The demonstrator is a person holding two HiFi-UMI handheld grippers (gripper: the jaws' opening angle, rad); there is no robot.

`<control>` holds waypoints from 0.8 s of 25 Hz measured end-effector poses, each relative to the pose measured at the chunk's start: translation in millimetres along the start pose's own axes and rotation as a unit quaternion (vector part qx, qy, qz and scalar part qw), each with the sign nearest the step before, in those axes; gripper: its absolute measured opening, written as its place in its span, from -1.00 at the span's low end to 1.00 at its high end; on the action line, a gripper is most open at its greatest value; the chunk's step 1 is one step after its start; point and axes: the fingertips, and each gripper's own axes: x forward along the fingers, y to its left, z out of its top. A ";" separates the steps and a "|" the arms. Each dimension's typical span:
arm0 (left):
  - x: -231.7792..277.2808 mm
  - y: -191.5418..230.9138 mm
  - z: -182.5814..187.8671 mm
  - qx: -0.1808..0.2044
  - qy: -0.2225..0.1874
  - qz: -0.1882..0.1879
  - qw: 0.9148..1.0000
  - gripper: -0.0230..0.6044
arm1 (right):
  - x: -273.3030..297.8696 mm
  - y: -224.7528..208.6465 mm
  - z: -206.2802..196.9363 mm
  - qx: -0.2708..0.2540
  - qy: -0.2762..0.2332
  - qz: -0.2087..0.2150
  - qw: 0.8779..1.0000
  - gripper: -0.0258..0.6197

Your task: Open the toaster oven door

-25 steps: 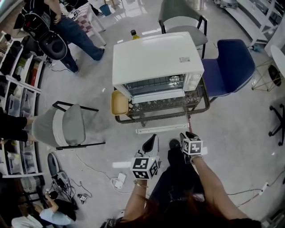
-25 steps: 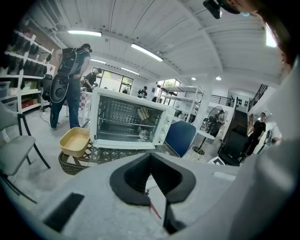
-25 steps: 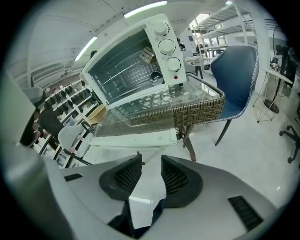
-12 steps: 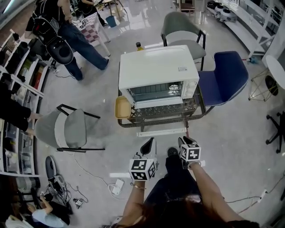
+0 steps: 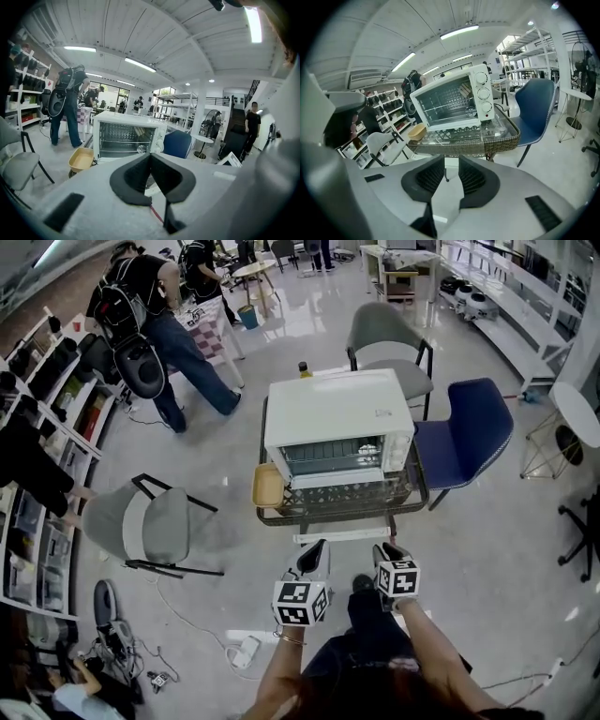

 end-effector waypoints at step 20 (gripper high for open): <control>-43.6 -37.9 35.0 0.035 -0.037 -0.026 0.998 -0.88 | -71.8 34.2 45.7 -0.039 -0.088 0.003 0.995 -0.72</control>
